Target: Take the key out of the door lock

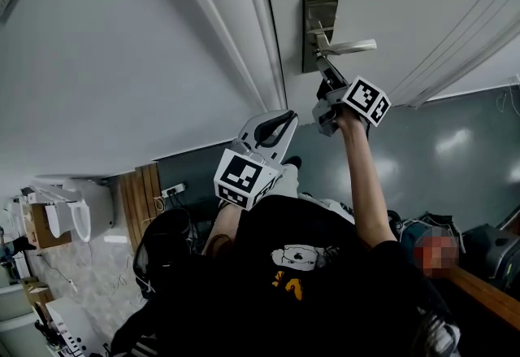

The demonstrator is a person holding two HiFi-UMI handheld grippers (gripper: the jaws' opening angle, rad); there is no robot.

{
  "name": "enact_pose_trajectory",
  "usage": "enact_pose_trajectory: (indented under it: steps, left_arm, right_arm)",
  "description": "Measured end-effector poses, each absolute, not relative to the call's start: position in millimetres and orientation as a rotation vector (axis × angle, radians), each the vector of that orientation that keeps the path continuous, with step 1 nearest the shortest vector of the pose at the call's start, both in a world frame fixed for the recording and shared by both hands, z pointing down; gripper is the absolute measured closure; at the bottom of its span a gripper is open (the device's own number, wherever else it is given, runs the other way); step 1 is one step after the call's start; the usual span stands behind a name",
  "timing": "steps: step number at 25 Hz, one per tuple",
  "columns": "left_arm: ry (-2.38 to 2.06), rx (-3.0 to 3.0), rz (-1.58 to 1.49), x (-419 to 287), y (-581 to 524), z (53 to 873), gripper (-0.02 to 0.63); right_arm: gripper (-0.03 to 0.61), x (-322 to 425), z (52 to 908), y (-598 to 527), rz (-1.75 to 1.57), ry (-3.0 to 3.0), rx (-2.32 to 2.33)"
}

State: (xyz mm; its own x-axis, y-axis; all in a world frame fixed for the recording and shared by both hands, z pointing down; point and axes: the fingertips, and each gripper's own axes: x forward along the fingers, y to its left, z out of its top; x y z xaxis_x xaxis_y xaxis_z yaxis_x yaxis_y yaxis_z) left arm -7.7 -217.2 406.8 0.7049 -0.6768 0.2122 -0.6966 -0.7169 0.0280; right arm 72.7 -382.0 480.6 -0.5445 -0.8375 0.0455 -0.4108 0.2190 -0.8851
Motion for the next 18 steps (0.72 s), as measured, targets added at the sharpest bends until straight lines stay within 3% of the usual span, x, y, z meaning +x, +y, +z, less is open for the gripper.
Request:
enact_pose_trajectory:
  steps: [18]
  left_arm:
    - [-1.145,2.791,0.274,-11.0,-221.4,406.6,0.591]
  right_arm:
    - [0.549,76.2,485.6,-382.3,-1.433,1.809,-1.025]
